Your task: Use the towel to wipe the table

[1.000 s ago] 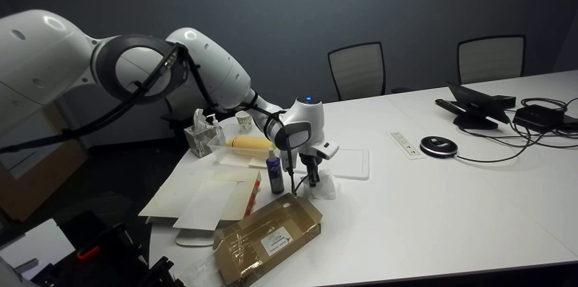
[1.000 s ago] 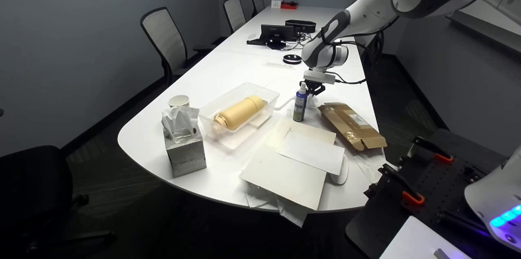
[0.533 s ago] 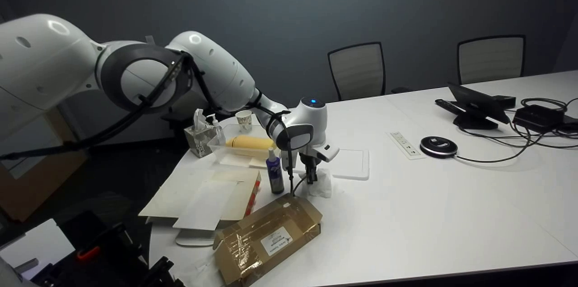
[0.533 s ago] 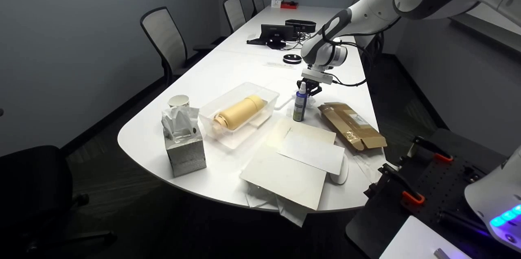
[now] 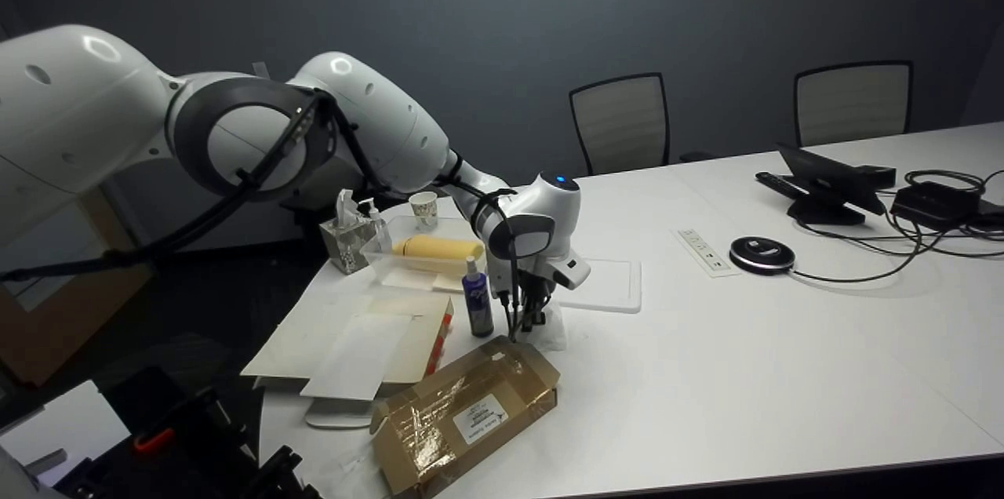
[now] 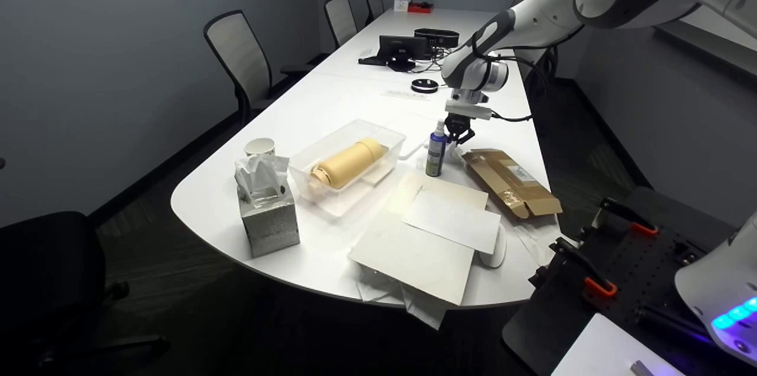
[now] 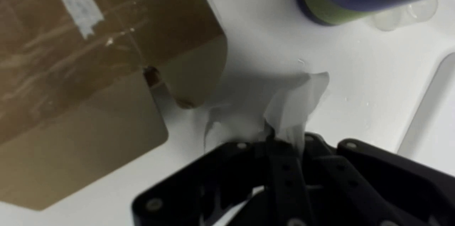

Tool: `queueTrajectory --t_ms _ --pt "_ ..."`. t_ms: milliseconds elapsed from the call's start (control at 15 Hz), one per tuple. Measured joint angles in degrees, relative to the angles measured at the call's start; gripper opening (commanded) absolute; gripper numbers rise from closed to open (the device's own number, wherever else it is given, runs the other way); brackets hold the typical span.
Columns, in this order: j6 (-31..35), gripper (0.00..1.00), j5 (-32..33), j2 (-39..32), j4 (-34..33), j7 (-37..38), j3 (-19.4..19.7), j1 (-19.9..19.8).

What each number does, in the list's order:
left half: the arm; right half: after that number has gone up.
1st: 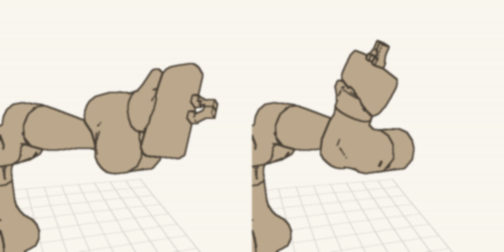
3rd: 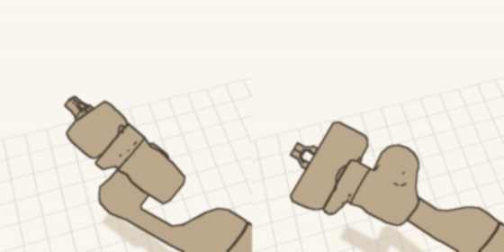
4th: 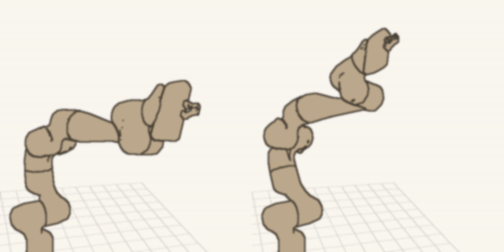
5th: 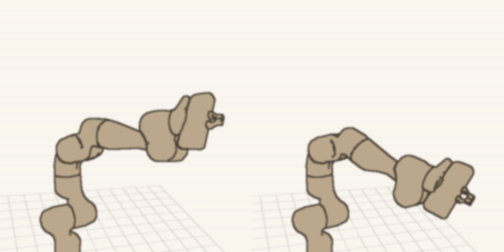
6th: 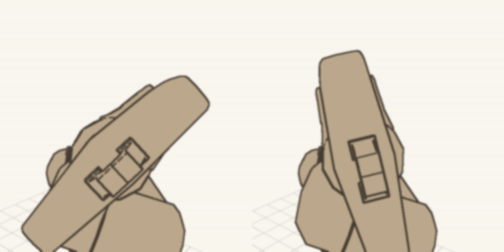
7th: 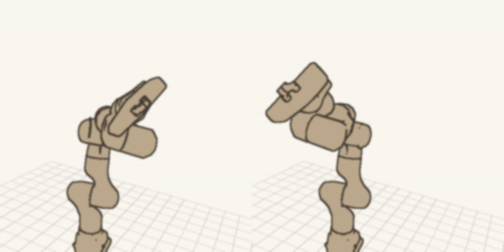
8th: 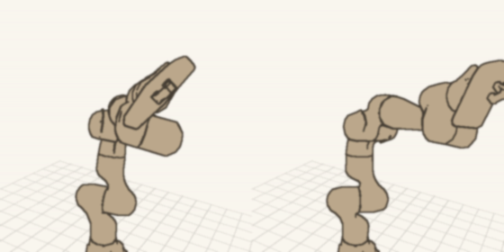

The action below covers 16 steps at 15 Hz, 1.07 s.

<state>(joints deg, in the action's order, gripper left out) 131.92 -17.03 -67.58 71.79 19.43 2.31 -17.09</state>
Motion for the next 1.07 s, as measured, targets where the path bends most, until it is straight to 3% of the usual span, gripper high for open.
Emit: queueTrajectory --t_ms 400,800,1067 --pt "-2.3 0.00 4.3 0.0 -0.6 4.0 6.5 4.1" --pt "1.5 0.00 11.8 -0.2 -0.7 10.7 12.9 11.3" --pt "4.4 0.00 12.9 -1.4 -1.7 11.6 13.4 13.3"
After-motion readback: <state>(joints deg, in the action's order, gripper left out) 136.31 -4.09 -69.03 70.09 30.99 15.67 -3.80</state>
